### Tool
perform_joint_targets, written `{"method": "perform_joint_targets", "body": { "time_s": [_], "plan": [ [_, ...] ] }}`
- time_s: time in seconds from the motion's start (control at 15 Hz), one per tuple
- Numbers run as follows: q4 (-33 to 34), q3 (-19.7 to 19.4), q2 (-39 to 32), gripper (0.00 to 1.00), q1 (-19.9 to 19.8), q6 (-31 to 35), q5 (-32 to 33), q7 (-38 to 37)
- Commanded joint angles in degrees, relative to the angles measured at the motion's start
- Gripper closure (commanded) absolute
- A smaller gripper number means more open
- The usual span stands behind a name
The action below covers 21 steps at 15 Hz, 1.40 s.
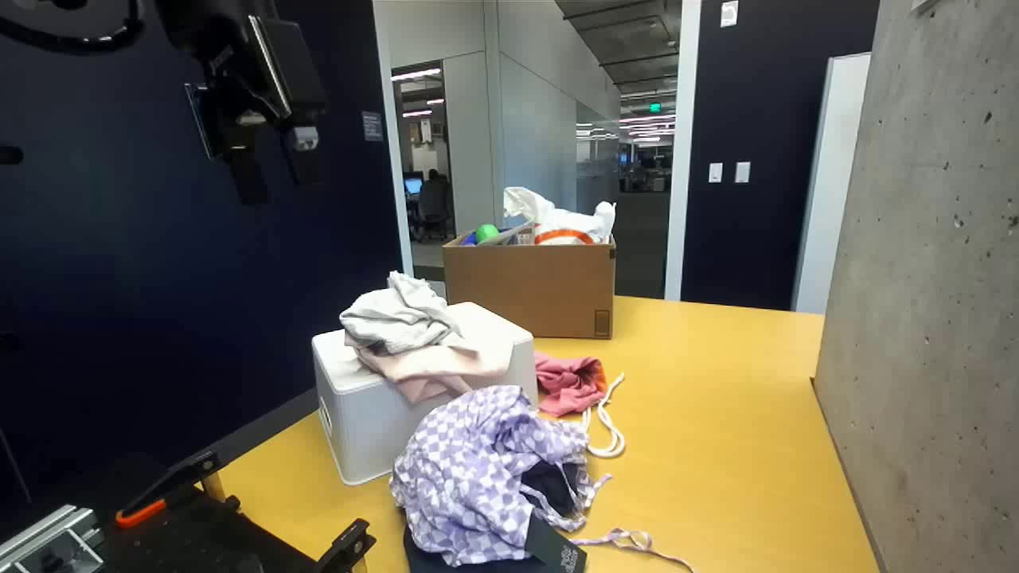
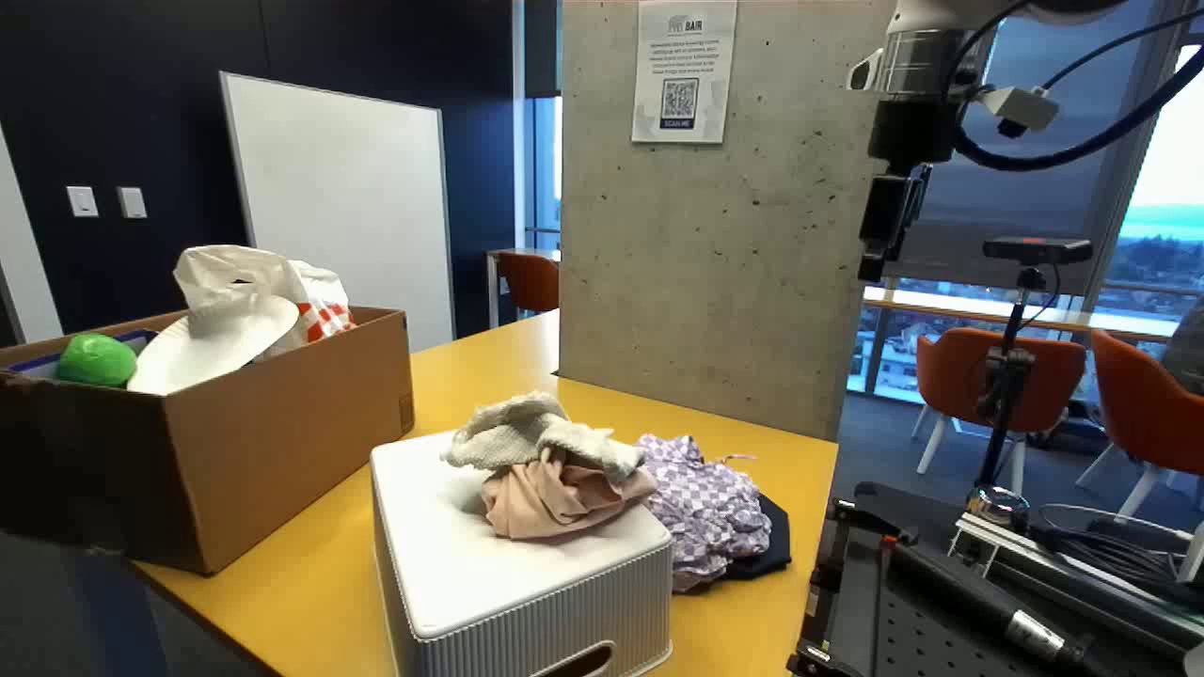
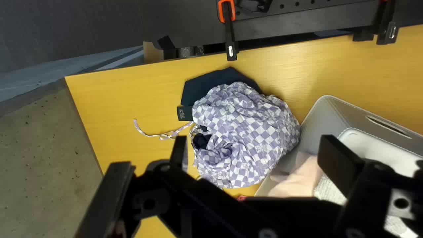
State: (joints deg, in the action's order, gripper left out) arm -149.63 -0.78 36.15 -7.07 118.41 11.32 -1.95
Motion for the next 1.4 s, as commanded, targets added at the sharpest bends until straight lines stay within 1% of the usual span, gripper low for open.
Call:
{"method": "perform_joint_targets", "body": {
  "time_s": [0.0, 0.47, 0.53, 0.67, 0.8, 0.87, 0.93, 1.13, 1.33],
  "plan": [
    [0.1, -0.3, 0.0, 0.00, 0.4, -0.2, 0.2, -0.2],
    [0.1, -0.3, 0.0, 0.00, 0.4, -0.2, 0.2, -0.2],
    [0.6, -1.1, -0.4, 0.00, 0.2, 0.3, 0.1, 0.5],
    [2.1, -2.9, -3.9, 0.00, 0.2, 2.7, 0.0, 3.0],
    [4.3, -3.9, -9.2, 0.00, -0.1, 8.5, 0.9, 4.1],
    [6.6, -4.2, -13.7, 0.00, 0.3, 12.3, 0.8, 4.8],
    [8.3, -4.3, -16.8, 0.00, 0.7, 14.5, 0.2, 5.4],
    [13.9, -2.0, -26.7, 0.00, 3.1, 21.6, -0.7, 5.8],
    [20.9, 0.4, -36.3, 0.00, 5.9, 25.9, -1.4, 5.7]
  ]
}}
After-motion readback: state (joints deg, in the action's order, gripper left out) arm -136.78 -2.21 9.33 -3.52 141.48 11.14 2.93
